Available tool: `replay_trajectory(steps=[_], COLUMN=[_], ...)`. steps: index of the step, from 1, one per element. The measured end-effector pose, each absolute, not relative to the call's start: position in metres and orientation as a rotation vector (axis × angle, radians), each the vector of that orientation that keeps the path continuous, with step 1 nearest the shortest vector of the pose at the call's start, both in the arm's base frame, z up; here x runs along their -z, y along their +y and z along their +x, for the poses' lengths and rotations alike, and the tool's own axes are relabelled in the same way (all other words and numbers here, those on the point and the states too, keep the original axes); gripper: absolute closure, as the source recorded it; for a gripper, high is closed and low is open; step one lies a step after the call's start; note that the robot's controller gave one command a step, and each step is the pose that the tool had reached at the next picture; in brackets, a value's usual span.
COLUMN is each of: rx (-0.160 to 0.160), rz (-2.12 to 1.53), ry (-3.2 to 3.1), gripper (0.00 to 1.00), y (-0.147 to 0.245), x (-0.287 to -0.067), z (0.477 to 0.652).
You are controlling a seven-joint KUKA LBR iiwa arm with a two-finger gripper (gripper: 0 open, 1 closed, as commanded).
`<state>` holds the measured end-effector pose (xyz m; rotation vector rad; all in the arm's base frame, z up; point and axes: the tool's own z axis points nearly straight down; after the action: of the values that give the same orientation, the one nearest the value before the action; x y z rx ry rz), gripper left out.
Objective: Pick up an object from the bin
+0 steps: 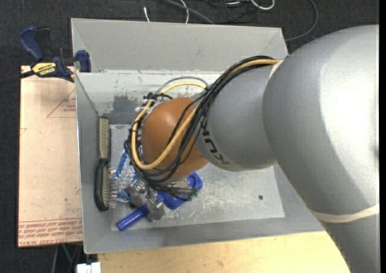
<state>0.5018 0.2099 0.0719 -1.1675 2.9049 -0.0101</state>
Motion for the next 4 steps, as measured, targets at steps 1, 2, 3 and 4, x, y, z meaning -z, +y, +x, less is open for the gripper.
replay_trajectory(steps=[1,2,3,4], rx=[0.01,0.01,0.007,0.007], rz=[-1.167,-1.147,-1.13,-1.129], ry=[2.905,2.911,2.917,2.917], gripper=[1.0,1.0,1.0,1.0], y=[0.21,0.208,0.204,0.204], x=[-0.072,-0.076,-0.178,-0.178], z=[0.502,0.501,0.498,0.498])
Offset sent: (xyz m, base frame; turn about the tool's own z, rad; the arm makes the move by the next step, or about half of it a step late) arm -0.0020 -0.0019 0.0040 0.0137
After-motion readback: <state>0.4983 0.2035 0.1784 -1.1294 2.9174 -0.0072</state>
